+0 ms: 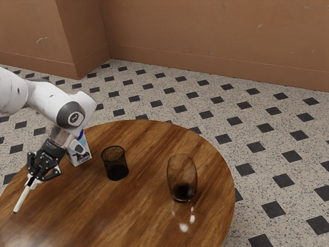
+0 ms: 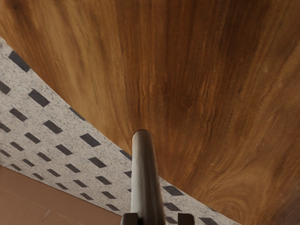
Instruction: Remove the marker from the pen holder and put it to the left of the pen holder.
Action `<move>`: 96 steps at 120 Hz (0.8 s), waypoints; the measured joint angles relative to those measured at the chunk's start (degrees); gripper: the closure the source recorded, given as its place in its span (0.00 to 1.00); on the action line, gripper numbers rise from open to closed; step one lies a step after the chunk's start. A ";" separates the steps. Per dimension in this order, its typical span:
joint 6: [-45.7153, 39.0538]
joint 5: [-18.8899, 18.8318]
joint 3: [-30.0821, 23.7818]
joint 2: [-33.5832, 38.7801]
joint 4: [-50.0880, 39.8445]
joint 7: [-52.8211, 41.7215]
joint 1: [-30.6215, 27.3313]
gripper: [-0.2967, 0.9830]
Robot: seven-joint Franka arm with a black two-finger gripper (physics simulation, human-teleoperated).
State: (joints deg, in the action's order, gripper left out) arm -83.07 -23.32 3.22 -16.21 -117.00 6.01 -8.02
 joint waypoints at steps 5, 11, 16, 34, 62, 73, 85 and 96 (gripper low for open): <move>-0.32 -0.44 0.07 -0.34 0.31 0.18 0.00 0.84; -0.63 -0.74 0.12 -0.99 0.54 0.38 0.00 0.81; -0.80 -0.65 0.16 -1.81 1.05 0.53 0.01 0.74; -1.04 0.66 -0.30 -4.13 6.26 0.89 0.00 0.49; -0.25 14.60 -10.53 -0.92 38.19 0.69 0.33 0.32; -1.74 16.69 -10.62 5.69 35.19 0.74 1.83 0.29; -3.31 18.35 -4.20 10.47 32.21 0.99 7.60 0.27; -4.17 19.12 -3.25 12.44 30.85 1.18 8.21 0.26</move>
State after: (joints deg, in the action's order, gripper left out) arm -87.25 -4.20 -0.03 -3.77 -86.15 7.19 0.19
